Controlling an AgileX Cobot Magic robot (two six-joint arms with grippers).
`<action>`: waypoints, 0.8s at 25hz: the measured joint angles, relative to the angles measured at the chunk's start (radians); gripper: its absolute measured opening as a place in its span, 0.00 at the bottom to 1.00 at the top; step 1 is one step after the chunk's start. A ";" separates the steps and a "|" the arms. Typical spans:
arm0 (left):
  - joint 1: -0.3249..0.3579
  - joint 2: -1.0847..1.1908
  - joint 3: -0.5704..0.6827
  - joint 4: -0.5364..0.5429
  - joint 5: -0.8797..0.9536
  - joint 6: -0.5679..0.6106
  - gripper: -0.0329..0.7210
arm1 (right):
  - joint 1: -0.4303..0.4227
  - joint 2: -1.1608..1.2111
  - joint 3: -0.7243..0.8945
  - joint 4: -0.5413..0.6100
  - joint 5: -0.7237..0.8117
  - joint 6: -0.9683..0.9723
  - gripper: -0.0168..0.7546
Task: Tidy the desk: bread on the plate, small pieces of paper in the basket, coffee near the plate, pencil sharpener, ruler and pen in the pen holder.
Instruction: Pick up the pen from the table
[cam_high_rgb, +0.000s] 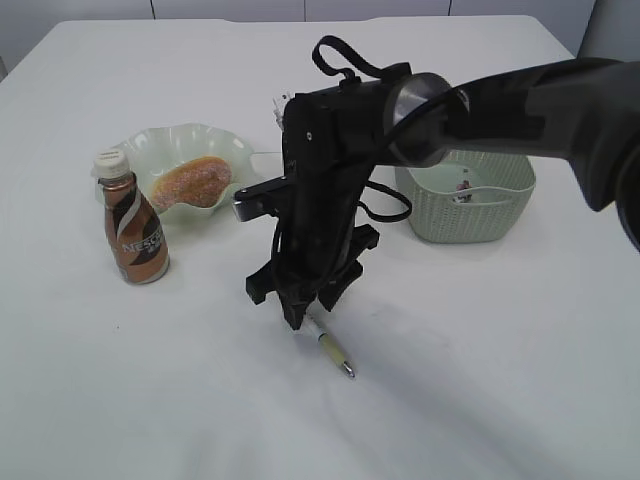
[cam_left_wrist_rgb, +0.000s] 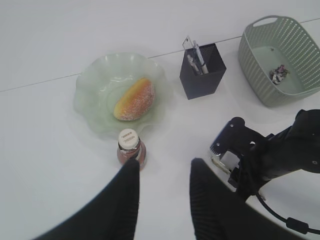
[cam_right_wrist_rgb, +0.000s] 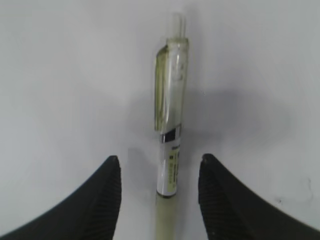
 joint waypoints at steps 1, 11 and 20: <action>0.000 0.000 0.000 0.000 0.000 0.000 0.37 | 0.000 0.004 -0.012 0.000 0.000 0.000 0.54; 0.000 0.000 0.000 0.000 0.000 0.000 0.36 | 0.000 0.011 -0.042 -0.029 0.000 -0.013 0.53; 0.000 0.000 0.000 0.000 0.000 0.000 0.36 | 0.001 0.036 -0.044 -0.032 0.022 -0.019 0.53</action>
